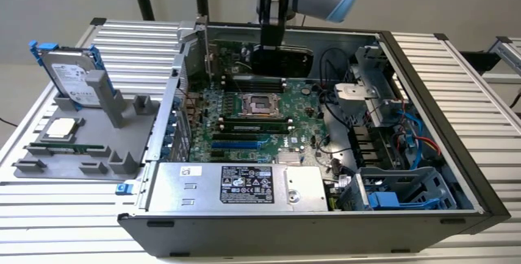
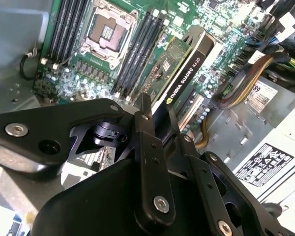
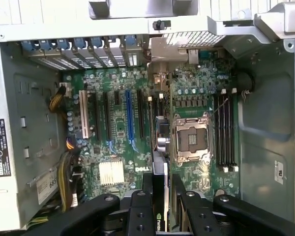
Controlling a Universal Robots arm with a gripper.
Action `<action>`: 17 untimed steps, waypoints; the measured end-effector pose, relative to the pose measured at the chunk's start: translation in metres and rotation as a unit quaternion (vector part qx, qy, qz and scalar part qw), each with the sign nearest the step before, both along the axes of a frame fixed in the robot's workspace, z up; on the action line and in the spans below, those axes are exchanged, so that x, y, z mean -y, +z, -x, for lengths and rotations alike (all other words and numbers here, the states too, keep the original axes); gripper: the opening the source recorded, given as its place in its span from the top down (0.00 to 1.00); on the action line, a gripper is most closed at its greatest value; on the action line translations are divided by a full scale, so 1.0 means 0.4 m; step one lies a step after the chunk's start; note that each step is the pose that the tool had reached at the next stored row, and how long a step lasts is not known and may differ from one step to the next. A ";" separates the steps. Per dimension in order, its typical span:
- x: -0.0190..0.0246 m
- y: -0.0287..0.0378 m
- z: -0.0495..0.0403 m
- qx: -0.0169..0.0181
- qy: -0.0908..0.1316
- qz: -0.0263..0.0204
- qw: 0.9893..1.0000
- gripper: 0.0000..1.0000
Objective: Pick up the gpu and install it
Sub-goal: 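Insert the gpu into the slot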
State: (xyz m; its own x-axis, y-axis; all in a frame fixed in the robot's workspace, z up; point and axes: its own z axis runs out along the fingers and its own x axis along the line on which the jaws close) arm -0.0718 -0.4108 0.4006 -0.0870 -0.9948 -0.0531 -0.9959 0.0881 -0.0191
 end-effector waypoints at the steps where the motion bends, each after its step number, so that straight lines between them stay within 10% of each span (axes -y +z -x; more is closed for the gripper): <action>1: 0.000 -0.003 0.000 0.001 0.000 0.000 1.000 1.00; 17: 0.000 -0.027 0.000 0.002 0.002 0.006 1.000 1.00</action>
